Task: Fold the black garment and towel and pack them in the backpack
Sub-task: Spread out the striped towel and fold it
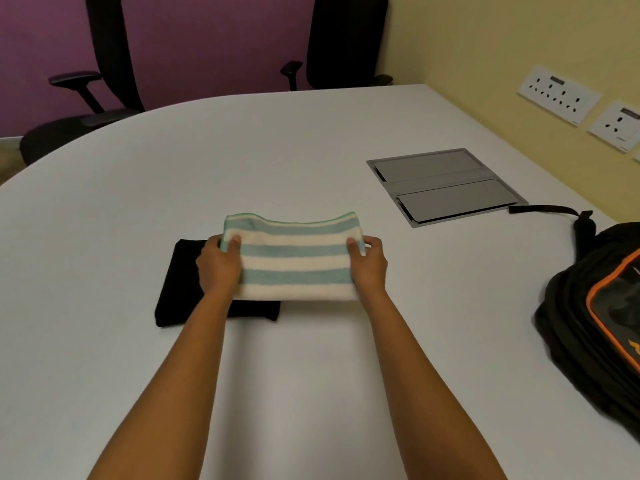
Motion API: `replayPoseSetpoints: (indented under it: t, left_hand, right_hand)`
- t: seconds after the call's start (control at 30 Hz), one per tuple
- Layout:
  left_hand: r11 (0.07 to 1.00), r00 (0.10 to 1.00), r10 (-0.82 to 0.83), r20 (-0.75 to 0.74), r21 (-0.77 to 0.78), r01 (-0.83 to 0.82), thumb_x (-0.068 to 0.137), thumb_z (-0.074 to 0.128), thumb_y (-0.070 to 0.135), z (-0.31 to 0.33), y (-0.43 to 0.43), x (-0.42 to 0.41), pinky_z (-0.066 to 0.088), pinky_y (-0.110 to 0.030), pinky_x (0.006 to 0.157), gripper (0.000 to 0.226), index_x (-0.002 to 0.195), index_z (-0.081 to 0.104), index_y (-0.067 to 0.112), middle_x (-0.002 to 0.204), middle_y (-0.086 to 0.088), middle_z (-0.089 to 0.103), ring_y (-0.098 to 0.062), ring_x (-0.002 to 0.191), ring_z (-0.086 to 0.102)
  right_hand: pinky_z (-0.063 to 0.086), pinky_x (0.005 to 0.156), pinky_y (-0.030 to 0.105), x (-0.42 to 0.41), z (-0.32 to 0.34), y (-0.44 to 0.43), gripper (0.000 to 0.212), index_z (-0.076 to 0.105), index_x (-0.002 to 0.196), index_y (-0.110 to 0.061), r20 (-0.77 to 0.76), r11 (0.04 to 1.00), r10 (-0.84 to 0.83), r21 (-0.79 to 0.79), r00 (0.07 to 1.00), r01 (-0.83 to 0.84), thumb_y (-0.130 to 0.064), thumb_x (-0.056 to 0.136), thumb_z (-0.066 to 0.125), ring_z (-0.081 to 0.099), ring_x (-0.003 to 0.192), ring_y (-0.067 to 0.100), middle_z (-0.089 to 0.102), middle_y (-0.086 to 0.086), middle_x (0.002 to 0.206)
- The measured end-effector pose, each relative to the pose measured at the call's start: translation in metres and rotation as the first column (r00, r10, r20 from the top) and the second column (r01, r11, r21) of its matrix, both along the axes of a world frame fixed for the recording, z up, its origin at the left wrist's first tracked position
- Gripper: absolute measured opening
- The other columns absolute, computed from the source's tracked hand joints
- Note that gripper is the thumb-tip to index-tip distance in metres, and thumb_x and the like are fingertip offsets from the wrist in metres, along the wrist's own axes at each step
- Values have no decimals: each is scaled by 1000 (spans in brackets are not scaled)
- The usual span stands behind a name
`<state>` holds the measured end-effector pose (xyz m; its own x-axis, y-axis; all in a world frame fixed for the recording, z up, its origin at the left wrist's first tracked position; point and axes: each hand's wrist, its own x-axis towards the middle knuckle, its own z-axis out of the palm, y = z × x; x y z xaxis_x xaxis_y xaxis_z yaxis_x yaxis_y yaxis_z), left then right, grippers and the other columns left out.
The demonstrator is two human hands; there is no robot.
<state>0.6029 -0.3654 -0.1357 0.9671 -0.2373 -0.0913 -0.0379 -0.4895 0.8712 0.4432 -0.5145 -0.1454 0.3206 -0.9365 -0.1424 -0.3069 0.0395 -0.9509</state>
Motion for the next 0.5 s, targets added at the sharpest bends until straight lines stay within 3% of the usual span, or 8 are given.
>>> replayPoseSetpoints:
  t: [0.23, 0.5]
  left_hand:
    - [995, 995, 95, 19, -19, -95, 97, 48, 32, 3, 52, 57, 43, -39, 92, 40, 129, 52, 9, 127, -14, 57, -33, 115, 54]
    - [992, 996, 81, 24, 92, -83, 97, 48, 30, -24, 85, 92, 43, -43, 91, 38, 129, 51, 9, 126, -15, 57, -35, 114, 54]
  right_hand:
    - [49, 87, 40, 65, 7, 44, 37, 43, 124, -8, -94, 994, 107, -19, 990, -109, -33, 97, 48, 58, 103, 30, 58, 14, 117]
    - [44, 81, 33, 101, -21, 76, 34, 41, 124, -8, -216, 988, 156, 28, 964, -154, -30, 99, 45, 58, 104, 29, 58, 14, 118]
